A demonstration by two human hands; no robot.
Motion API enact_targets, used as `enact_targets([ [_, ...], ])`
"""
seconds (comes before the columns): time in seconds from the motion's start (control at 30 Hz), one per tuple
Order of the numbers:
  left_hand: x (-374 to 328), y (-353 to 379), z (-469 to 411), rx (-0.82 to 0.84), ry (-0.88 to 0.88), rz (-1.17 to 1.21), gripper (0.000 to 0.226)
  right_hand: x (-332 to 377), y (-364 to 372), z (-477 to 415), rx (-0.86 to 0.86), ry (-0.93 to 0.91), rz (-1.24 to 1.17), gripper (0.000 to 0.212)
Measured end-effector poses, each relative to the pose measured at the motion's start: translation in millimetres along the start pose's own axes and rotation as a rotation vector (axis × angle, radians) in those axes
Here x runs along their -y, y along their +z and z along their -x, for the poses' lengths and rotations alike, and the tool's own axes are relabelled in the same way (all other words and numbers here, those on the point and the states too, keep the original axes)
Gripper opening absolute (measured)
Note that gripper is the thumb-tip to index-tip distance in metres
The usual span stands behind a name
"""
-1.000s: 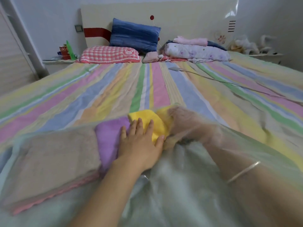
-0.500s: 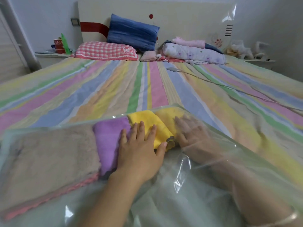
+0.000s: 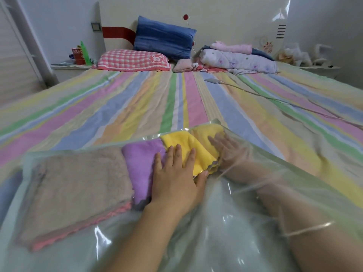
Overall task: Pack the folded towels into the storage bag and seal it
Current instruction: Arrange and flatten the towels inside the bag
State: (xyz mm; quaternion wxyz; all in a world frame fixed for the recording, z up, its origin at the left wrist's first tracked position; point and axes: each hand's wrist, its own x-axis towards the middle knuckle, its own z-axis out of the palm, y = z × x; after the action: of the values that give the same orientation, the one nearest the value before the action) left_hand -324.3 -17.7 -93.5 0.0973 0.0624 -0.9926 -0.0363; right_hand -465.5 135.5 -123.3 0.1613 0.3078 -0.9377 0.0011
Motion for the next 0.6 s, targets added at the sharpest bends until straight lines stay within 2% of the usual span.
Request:
enact_targets([
  [0.03,1,1,0,-0.017,0.01,0.03,0.094,3,-1,-1,0.062,0.021,-0.059,0.09],
  [0.1,7,3,2,-0.098,0.03,0.17,0.087,6,-7,11,0.078,-0.042,-0.138,0.084],
  [0.13,11,2,3,-0.181,0.044,0.275,0.079,13,-22,20,0.087,-0.002,-0.153,0.082],
  [0.2,14,-4,8,-0.341,0.106,0.383,0.056,25,-45,48,0.165,0.093,-0.142,0.097],
  [0.23,13,-8,12,-0.389,0.142,0.374,0.048,29,-56,64,0.207,0.099,-0.194,0.091],
  [0.27,10,-13,18,-0.404,0.174,0.355,0.043,36,-67,80,0.138,0.071,-0.186,0.077],
  [0.3,4,-21,26,-0.396,0.192,0.357,0.038,43,-81,98,0.141,0.064,-0.189,0.065],
  [0.37,-12,-43,45,-0.359,0.202,0.391,0.034,48,-98,135,0.239,0.109,-0.222,0.061],
  [0.43,-33,-66,74,-0.248,0.221,0.408,0.04,48,-111,176,0.361,0.197,-0.243,0.055],
  [0.53,-69,-92,121,-0.083,0.307,0.426,0.045,58,-143,238,0.297,0.26,-0.247,0.06],
  [0.6,-92,-104,147,-0.074,0.399,0.393,0.04,56,-156,279,0.266,0.25,-0.229,0.066],
])
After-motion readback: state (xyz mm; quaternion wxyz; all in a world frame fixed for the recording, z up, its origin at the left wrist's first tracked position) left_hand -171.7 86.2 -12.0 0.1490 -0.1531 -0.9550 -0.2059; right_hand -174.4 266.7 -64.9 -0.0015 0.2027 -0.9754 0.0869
